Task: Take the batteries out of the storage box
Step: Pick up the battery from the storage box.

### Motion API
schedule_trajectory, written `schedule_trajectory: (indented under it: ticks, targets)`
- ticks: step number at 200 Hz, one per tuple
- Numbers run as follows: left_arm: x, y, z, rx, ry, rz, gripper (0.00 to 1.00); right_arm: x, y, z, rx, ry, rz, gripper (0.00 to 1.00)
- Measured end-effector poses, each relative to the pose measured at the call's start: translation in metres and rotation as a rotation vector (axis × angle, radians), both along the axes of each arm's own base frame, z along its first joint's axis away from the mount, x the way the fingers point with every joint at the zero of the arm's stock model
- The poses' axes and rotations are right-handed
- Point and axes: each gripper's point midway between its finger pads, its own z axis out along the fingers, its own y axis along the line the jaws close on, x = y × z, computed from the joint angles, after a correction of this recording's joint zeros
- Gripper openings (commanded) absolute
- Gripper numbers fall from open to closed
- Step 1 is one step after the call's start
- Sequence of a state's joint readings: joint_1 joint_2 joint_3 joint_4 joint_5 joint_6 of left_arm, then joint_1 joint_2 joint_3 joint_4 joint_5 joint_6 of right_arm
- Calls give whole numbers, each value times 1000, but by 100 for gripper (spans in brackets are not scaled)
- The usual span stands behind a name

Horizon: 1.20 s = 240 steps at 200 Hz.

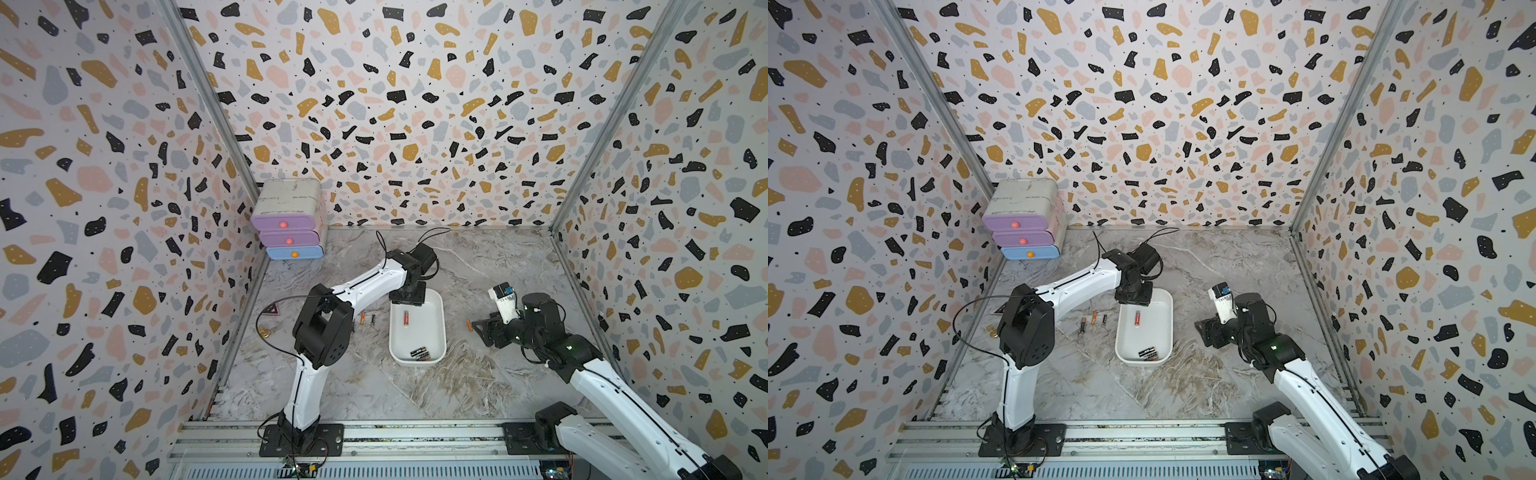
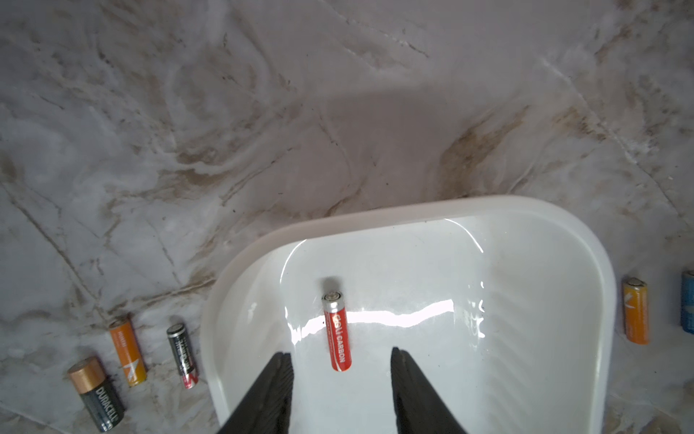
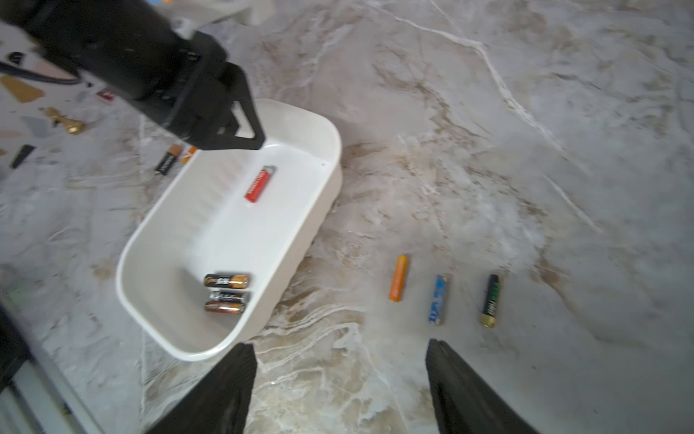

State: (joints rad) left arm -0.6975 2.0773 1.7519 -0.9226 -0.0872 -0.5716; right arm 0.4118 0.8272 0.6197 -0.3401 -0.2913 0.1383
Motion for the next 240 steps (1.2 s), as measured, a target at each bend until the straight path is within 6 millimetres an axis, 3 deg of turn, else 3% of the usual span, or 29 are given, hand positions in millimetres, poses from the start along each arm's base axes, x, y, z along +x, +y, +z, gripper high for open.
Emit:
schedule_trajectory:
  ticks: [75,137,240]
  targets:
    - [-2,-3,-23,7,47,-2,37,-19,33,28,143,-69,185,77]
    - [-13,5,-42,40,95,17,40,-24,40,36,182,-96,233,77]
    - [-19,3,-65,60,137,14,29,-22,39,35,173,-103,223,77]
